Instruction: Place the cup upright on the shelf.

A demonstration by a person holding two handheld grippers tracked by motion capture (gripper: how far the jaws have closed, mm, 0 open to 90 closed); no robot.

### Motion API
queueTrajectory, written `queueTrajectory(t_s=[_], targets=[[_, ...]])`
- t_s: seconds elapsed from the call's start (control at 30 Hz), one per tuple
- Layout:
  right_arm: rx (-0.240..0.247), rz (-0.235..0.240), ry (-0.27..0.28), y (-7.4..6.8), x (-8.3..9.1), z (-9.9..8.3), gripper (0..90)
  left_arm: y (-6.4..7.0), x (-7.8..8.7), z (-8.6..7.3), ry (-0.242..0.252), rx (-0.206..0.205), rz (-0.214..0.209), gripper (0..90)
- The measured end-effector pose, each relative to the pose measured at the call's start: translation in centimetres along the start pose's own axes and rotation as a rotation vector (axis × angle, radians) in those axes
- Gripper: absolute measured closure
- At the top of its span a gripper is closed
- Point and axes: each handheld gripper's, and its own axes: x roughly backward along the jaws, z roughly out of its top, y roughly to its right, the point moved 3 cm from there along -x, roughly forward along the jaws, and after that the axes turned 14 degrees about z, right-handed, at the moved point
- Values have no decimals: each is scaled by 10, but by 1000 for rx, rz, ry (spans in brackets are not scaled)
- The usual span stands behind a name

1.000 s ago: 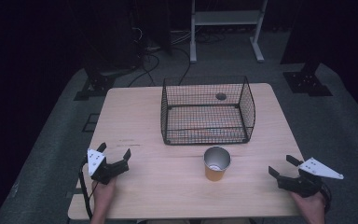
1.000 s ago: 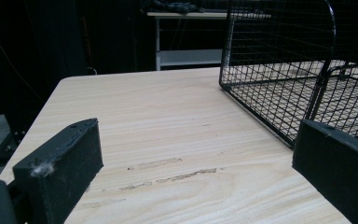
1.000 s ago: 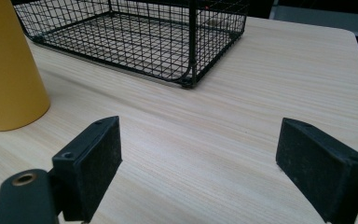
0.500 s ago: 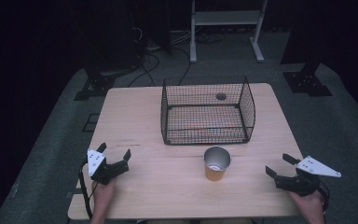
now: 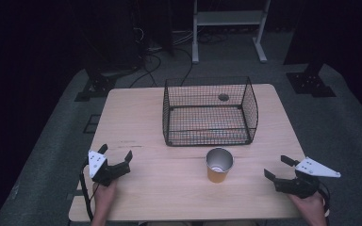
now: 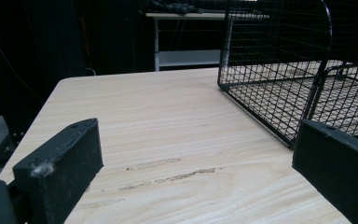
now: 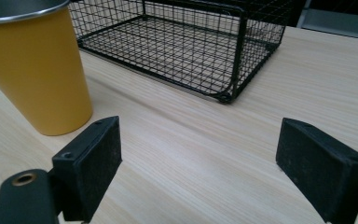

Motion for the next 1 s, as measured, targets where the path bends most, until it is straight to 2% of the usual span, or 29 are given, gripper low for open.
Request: queueTrajectory(t_s=[0.07,0.43,1.0], targets=[[16,16,-5,-4,-2,3,135,0,0,0,1,0,-1,8],[36,62,-10,-15,-8,13,135,0,0,0,1,0,-2,8],[84,130,-44,-35,-24,24,133,0,0,0,1,1,-2,8]])
